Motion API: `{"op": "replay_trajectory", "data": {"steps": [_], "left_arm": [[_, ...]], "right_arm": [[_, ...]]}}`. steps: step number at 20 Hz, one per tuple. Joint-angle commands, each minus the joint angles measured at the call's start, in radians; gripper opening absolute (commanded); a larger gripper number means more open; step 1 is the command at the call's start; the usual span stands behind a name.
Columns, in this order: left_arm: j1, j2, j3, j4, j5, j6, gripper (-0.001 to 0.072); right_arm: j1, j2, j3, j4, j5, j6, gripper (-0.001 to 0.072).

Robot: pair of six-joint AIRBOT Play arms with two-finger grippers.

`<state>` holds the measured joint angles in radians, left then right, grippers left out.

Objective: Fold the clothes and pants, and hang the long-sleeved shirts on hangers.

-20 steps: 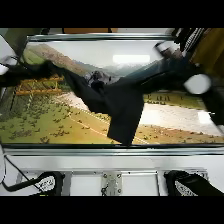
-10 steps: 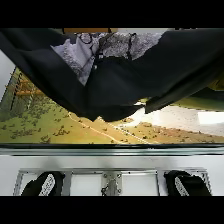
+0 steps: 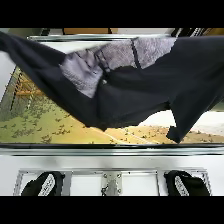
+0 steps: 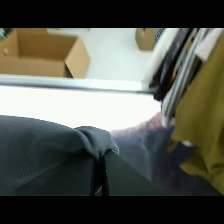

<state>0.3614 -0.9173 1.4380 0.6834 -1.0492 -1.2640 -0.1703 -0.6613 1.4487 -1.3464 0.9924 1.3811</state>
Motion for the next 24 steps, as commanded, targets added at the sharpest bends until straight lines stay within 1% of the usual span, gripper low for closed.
{"op": "replay_trajectory", "data": {"steps": [1,3,4,6,7,8,9,10,12,13,14,16,17,19,20,21,22,23,24], "left_arm": [[-0.222,-0.174,-0.122,0.050,0.075,0.000,0.0012],[-0.325,-0.301,-0.096,0.082,0.142,-0.018,0.0012],[-0.364,-0.377,-0.045,0.081,0.143,-0.026,0.0012],[-0.406,-0.488,0.053,0.082,0.127,-0.026,0.0012],[-0.413,-0.530,0.093,0.082,0.109,-0.026,0.0013],[-0.413,-0.569,0.133,0.082,0.082,-0.033,0.0089],[-0.402,-0.602,0.168,0.082,0.055,-0.063,0.0416],[-0.384,-0.621,0.192,0.082,0.033,-0.105,0.0519],[-0.330,-0.628,0.212,0.081,-0.001,-0.135,0.0519],[-0.304,-0.618,0.211,0.084,-0.017,-0.136,0.0518],[-0.282,-0.607,0.211,0.085,-0.040,-0.136,0.0491],[-0.235,-0.579,0.210,0.101,-0.101,-0.135,0.0491],[-0.221,-0.565,0.210,0.127,-0.126,-0.135,0.0491],[-0.200,-0.531,0.195,0.184,-0.159,-0.135,0.0491],[-0.190,-0.504,0.164,0.201,-0.158,-0.135,0.0491],[-0.180,-0.476,0.125,0.217,-0.151,-0.134,0.0491],[-0.170,-0.448,0.078,0.216,-0.151,-0.127,0.0492],[-0.161,-0.420,0.027,0.216,-0.150,-0.116,0.0492],[-0.150,-0.387,-0.036,0.216,-0.149,-0.096,0.0492]], "right_arm": [[-0.010,-0.101,0.002,-0.132,0.024,0.011,0.0013],[-0.010,-0.121,0.002,-0.206,0.022,0.011,0.0013],[-0.010,-0.119,0.002,-0.221,0.023,0.011,0.0013],[-0.008,-0.106,0.002,-0.195,0.060,0.042,0.0013],[-0.007,-0.101,0.001,-0.140,0.110,0.042,0.0013],[-0.006,-0.099,-0.002,-0.068,0.174,0.042,0.0013],[-0.001,-0.100,-0.011,0.032,0.239,0.042,0.0012],[0.025,-0.099,-0.037,0.142,0.275,0.042,0.0013],[0.140,-0.098,-0.119,0.297,0.262,0.042,0.0012],[0.238,-0.102,-0.176,0.330,0.216,0.060,0.0011],[0.358,-0.110,-0.239,0.327,0.141,0.089,0.0012],[0.600,-0.151,-0.357,0.326,-0.058,0.109,0.0012],[0.721,-0.195,-0.400,0.326,-0.178,0.112,0.0012],[0.913,-0.315,-0.412,0.283,-0.367,0.106,0.0014],[0.974,-0.370,-0.408,0.259,-0.440,0.083,0.0053],[1.011,-0.420,-0.398,0.241,-0.486,0.039,0.0323],[1.017,-0.449,-0.387,0.240,-0.498,0.015,0.0574],[1.006,-0.457,-0.380,0.225,-0.493,0.014,0.0606],[0.982,-0.447,-0.379,0.190,-0.478,0.014,0.0605]]}}
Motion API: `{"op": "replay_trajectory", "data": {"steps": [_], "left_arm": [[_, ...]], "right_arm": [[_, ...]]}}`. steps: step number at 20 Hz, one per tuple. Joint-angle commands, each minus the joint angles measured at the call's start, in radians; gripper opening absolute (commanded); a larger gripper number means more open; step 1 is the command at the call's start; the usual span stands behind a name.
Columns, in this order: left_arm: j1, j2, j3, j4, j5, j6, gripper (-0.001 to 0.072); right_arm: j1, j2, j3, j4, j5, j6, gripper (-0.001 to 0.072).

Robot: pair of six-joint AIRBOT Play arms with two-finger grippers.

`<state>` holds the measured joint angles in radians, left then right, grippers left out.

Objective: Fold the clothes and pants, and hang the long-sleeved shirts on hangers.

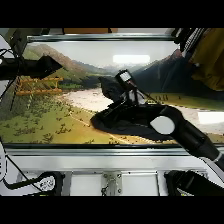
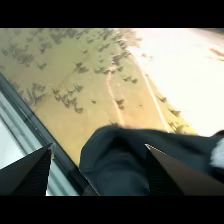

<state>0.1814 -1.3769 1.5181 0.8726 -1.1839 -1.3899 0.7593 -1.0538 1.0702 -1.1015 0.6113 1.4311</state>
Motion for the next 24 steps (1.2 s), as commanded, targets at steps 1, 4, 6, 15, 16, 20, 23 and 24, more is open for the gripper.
{"op": "replay_trajectory", "data": {"steps": [1,4,6,15,16,20,23,24], "left_arm": [[0.035,0.103,-0.178,0.028,-0.014,0.043,0.0492],[0.019,0.187,-0.369,0.028,-0.002,0.048,0.0492],[-0.031,0.225,-0.478,0.029,0.042,0.048,0.0491],[-0.397,0.242,-0.659,0.027,0.258,0.046,0.0491],[-0.422,0.242,-0.659,0.027,0.267,0.041,0.0491],[-0.485,0.242,-0.659,0.026,0.279,0.027,0.0491],[-0.508,0.242,-0.659,0.026,0.280,0.004,0.0491],[-0.508,0.242,-0.659,0.026,0.279,0.002,0.0491]], "right_arm": [[0.015,-0.035,0.000,-0.113,-0.061,-0.032,0.0601],[-0.113,0.016,0.000,-0.293,0.143,0.034,0.0591],[-0.171,0.019,0.000,-0.372,0.311,0.040,0.0569],[-0.138,-0.212,0.000,-0.522,0.469,0.344,0.0422],[-0.123,-0.235,0.000,-0.522,0.461,0.367,0.0422],[-0.093,-0.304,0.000,-0.557,0.441,0.479,0.0418],[-0.093,-0.328,0.000,-0.642,0.444,0.600,0.0417],[-0.093,-0.332,0.000,-0.676,0.444,0.639,0.0417]]}}
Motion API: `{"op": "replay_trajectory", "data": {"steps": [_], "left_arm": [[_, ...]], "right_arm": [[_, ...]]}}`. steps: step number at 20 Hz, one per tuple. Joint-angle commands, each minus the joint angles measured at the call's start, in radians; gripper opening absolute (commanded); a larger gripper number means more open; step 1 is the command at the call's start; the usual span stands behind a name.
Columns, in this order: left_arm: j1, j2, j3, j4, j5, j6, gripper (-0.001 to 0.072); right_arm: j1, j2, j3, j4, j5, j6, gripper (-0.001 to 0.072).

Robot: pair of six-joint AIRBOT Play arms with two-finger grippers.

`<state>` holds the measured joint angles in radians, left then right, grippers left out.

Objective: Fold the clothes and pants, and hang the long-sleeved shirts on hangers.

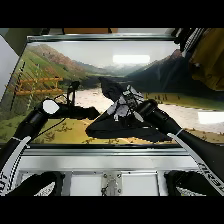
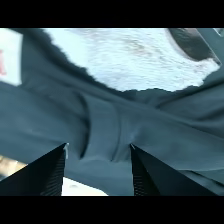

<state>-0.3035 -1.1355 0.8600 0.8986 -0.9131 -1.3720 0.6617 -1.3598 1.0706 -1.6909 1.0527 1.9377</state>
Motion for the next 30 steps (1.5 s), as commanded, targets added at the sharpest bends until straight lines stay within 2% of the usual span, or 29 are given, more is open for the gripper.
{"op": "replay_trajectory", "data": {"steps": [1,3,5,9,11,16,17,19,23,24,27,30], "left_arm": [[-0.023,0.001,-0.001,-0.001,0.006,-0.017,0.0492],[-0.023,0.001,-0.001,-0.001,0.002,-0.029,0.0491],[-0.023,0.001,-0.001,-0.001,0.001,-0.032,0.0492],[-0.024,0.001,-0.001,0.000,0.000,-0.050,0.0491],[-0.026,-0.004,-0.001,0.000,0.006,-0.078,0.0491],[-0.119,-0.095,-0.001,0.013,0.040,-0.098,0.0490],[-0.147,-0.119,0.001,0.050,0.055,-0.131,0.0490],[-0.191,-0.163,0.034,0.161,0.047,-0.219,0.0491],[-0.262,-0.220,0.127,0.345,0.026,-0.342,0.0491],[-0.280,-0.232,0.140,0.372,0.023,-0.377,0.0491],[-0.328,-0.254,0.139,0.415,0.034,-0.406,0.0491],[-0.341,-0.283,0.139,0.499,0.020,-0.508,0.0491]], "right_arm": [[0.005,-0.028,-0.001,-0.119,0.003,0.177,0.0417],[0.005,-0.028,-0.001,-0.172,0.003,0.253,0.0417],[0.005,-0.033,-0.001,-0.183,0.003,0.286,0.0417],[0.007,-0.072,-0.001,-0.177,0.028,0.285,0.0416],[0.007,-0.083,-0.001,-0.175,0.037,0.285,0.0338],[0.007,-0.087,-0.001,-0.182,0.006,0.285,0.0336],[0.006,-0.091,-0.001,-0.184,0.007,0.284,0.0265],[0.006,-0.095,-0.001,-0.183,0.002,0.259,0.0016],[0.021,0.007,0.000,-0.175,0.037,0.177,0.0014],[0.027,0.058,0.000,-0.174,0.041,0.175,0.0013],[0.039,0.188,0.000,-0.160,0.063,0.175,0.0013],[0.062,0.264,-0.001,-0.154,0.135,0.175,0.0014]]}}
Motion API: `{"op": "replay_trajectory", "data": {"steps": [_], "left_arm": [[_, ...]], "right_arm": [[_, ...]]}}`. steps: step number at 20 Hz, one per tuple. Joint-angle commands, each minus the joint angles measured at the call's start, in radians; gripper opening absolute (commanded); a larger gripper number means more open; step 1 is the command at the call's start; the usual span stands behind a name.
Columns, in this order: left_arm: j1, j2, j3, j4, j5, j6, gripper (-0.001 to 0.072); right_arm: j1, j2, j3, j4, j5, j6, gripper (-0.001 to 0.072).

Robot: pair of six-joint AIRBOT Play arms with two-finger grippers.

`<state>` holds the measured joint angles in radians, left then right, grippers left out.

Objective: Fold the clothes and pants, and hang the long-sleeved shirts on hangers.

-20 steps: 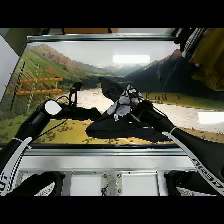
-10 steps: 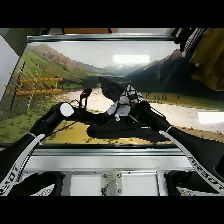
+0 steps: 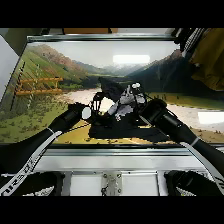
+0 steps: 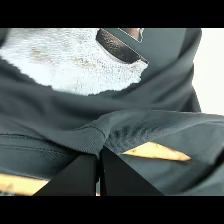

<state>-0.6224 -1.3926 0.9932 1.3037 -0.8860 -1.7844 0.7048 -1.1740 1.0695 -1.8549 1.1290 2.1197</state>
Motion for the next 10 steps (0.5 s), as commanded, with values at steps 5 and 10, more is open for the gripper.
{"op": "replay_trajectory", "data": {"steps": [5,10], "left_arm": [[0.004,-0.026,0.006,0.120,-0.058,-0.117,0.0489],[-0.010,-0.026,-0.013,0.058,-0.087,-0.119,0.0489]], "right_arm": [[0.049,0.101,0.001,0.011,0.117,-0.018,0.0013],[0.049,0.101,0.001,0.012,0.117,-0.018,0.0013]]}}
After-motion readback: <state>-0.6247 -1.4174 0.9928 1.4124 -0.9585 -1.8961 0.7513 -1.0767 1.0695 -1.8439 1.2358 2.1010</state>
